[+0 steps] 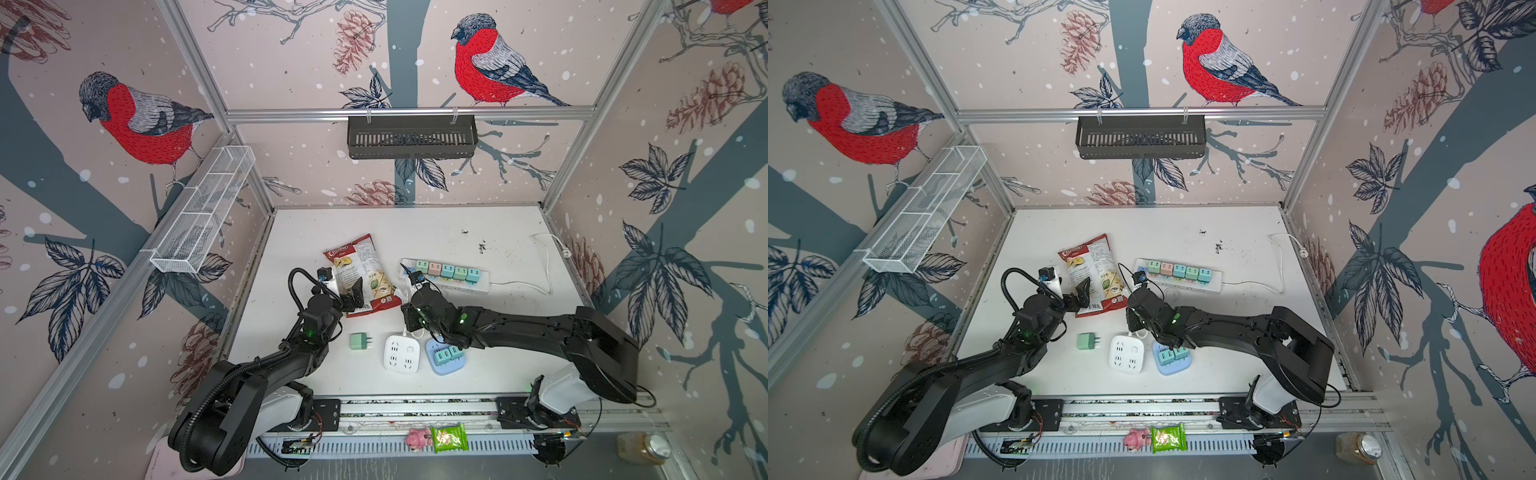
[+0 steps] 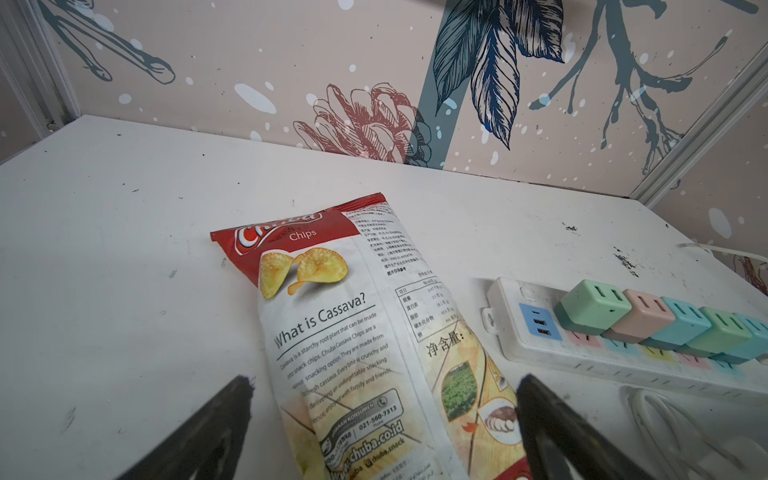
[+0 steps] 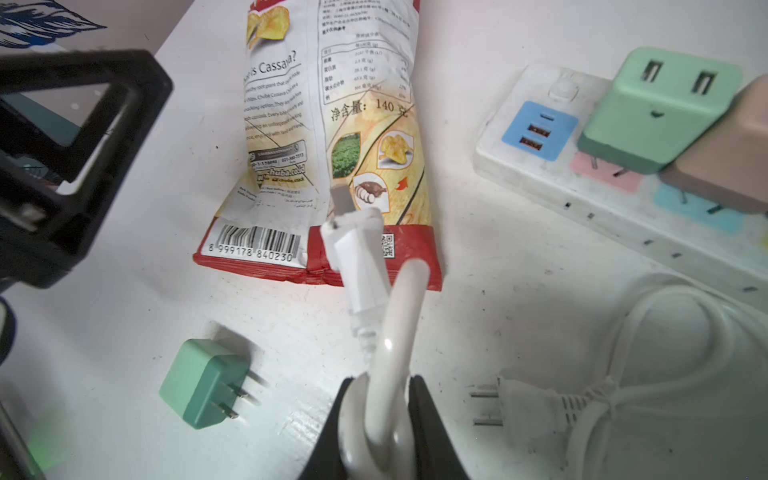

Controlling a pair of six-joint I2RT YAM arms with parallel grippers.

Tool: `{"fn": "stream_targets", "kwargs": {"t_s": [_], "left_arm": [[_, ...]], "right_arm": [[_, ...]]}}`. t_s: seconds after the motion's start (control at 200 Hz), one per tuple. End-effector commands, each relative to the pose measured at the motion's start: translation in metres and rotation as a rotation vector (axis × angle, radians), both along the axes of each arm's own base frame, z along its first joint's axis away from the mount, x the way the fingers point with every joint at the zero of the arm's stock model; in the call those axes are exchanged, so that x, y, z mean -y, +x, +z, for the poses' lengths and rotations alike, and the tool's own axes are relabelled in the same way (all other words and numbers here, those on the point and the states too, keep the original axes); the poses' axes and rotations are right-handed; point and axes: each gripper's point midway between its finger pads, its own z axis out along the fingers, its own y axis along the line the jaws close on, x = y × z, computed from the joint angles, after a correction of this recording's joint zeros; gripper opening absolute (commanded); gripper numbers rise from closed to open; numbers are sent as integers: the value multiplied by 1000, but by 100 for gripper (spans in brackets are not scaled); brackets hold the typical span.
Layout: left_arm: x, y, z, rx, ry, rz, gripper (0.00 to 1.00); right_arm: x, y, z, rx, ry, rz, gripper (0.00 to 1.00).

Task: Insert the plug
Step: 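Carry the white cube socket with the right gripper beside the light blue socket, then open the right gripper to release the white socket on the table, then move the right gripper to the loose mint-green charger and grasp it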

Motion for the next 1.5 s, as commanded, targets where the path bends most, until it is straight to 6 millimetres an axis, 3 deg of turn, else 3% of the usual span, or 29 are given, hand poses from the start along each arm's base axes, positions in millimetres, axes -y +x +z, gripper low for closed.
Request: {"fn": "stream_targets", "kwargs": {"t_s": [0.0, 0.315, 0.415, 0.55, 0.645, 0.796, 0.941, 1.016, 1.146, 1.301, 1.496], "left_arm": [[-2, 5, 12, 41, -18, 17, 99], [-1, 4, 10, 34, -17, 11, 98], [-1, 4, 11, 38, -17, 10, 98], [-1, 4, 11, 38, -18, 11, 98], [-2, 4, 12, 40, -17, 15, 98], [-9, -3, 16, 67, -37, 41, 98], [-25, -19, 23, 124, -72, 92, 98], [-35, -28, 27, 148, -89, 129, 98], [-51, -38, 27, 154, -117, 199, 98], [-85, -46, 22, 139, -181, 385, 98], [-103, -47, 16, 118, -229, 463, 98]], "right_arm": [[2, 12, -1, 12, 19, -45, 2], [-6, 16, -38, -27, -46, -29, 11], [-2, 18, -38, -16, -56, -51, 26], [-2, 20, -27, 19, -59, -60, 54], [0, 22, -18, 51, -90, -82, 67], [3, 21, 8, 115, -120, -119, 71], [-5, 1, 39, 193, -126, -134, 73], [-21, -13, 42, 197, -115, -113, 73], [-62, -41, 28, 178, -136, -23, 73], [-102, -55, 6, 142, -156, 62, 73], [-136, -67, -10, 148, -143, 236, 73]]}}
